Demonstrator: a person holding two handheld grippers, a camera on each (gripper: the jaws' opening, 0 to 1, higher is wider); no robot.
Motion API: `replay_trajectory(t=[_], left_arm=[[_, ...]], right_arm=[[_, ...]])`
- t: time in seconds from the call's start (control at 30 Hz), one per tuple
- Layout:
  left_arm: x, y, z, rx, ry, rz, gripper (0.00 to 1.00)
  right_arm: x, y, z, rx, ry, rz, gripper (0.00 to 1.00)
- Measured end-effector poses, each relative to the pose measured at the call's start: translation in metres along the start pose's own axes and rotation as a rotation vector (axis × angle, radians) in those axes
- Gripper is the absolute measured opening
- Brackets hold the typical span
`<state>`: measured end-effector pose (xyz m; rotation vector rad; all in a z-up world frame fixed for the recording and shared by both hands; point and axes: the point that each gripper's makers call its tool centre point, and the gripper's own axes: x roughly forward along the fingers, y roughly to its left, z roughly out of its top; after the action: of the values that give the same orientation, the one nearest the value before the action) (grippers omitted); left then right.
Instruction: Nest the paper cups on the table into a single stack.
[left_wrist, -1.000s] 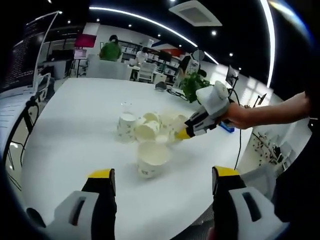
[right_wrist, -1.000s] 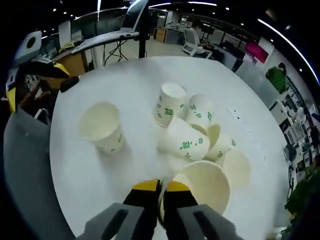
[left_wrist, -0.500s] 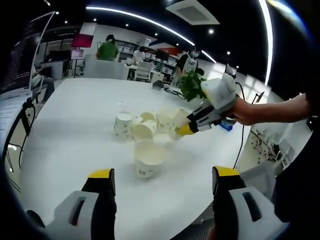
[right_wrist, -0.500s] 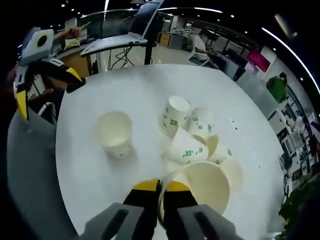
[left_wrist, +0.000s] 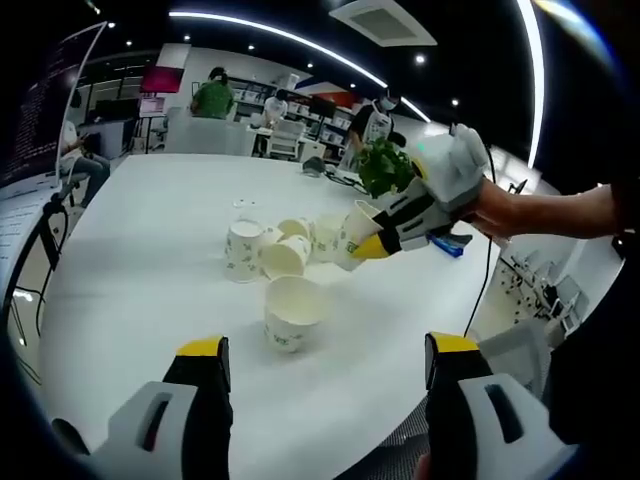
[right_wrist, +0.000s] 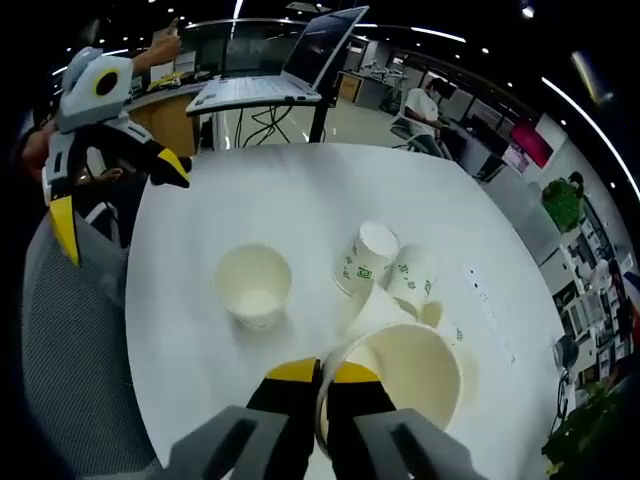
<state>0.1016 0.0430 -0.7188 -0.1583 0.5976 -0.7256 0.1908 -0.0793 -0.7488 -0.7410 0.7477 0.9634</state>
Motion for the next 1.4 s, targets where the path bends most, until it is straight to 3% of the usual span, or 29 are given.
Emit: replay_trajectory(t=[0.77, 1.1, 1.4], left_arm=[[0.000, -0.003, 0.001, 0.002, -0.001, -0.002, 0.78], [-0.002, 0.002, 0.001, 0.000, -0.006, 0.009, 0.79], [-0.004, 0.003, 0.002, -0.006, -0.013, 0.015, 0.79]], right_arm=[[-0.013, 0.001, 0.045, -0.114, -0.039, 0.017, 0.00], [-0.005, 0.014, 0.060, -0.170, -0.041, 0.060, 0.00], [0.007, 0.040, 0.072, -0.227, -0.040, 0.117, 0.00]])
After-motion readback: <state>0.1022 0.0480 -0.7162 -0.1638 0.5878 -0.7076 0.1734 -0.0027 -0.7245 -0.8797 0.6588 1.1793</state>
